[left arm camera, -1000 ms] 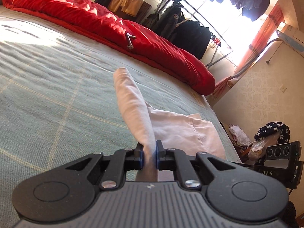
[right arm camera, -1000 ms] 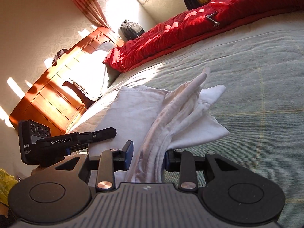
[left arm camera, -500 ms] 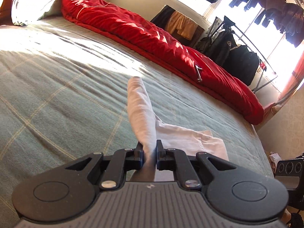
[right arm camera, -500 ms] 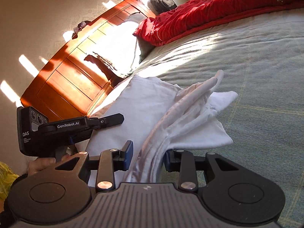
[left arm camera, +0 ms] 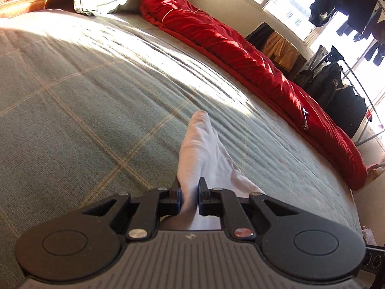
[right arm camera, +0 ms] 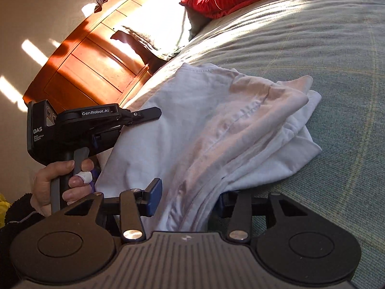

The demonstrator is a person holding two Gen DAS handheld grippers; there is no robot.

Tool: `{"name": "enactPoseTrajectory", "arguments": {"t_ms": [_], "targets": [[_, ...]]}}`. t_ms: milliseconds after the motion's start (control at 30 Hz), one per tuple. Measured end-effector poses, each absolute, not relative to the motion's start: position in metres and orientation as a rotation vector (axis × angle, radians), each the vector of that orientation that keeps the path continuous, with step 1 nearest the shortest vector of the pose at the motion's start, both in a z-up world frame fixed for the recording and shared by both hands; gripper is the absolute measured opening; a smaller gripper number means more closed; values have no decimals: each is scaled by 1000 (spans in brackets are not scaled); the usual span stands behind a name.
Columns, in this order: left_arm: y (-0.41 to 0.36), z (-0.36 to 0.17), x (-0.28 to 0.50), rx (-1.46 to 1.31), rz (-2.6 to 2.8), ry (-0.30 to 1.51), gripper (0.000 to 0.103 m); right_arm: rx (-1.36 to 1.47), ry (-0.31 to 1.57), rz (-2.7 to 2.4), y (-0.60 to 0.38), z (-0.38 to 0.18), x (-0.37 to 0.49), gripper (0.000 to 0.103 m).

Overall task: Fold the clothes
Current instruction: 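Lift the pinched edges with both grippers and fold them over onto the shirt, then open both grippers and release the folded shirt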

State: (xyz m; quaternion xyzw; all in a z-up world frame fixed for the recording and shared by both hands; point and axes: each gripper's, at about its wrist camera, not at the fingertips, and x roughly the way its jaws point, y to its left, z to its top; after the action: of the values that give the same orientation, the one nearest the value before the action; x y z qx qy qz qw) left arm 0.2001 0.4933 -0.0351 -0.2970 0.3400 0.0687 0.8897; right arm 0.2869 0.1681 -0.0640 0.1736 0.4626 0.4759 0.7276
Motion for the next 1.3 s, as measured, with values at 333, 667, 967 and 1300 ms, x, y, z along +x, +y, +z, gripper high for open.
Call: {"name": "enactPoseTrajectory", "arguments": {"t_ms": [333,667,967,1300], "targets": [[485,-14,179,-455,235,580,20,748,1023,1064,110,-83,313,87],[412,-49,158,-499,-117,717,30,910,902,946,87,-74,351,87],[367,-33,121,-382,-219,674,47,619,797,923,83,-30,359,88],[343,-56,99,-376,-247,742,49,345,991,1069,140,-56,348,70]]}}
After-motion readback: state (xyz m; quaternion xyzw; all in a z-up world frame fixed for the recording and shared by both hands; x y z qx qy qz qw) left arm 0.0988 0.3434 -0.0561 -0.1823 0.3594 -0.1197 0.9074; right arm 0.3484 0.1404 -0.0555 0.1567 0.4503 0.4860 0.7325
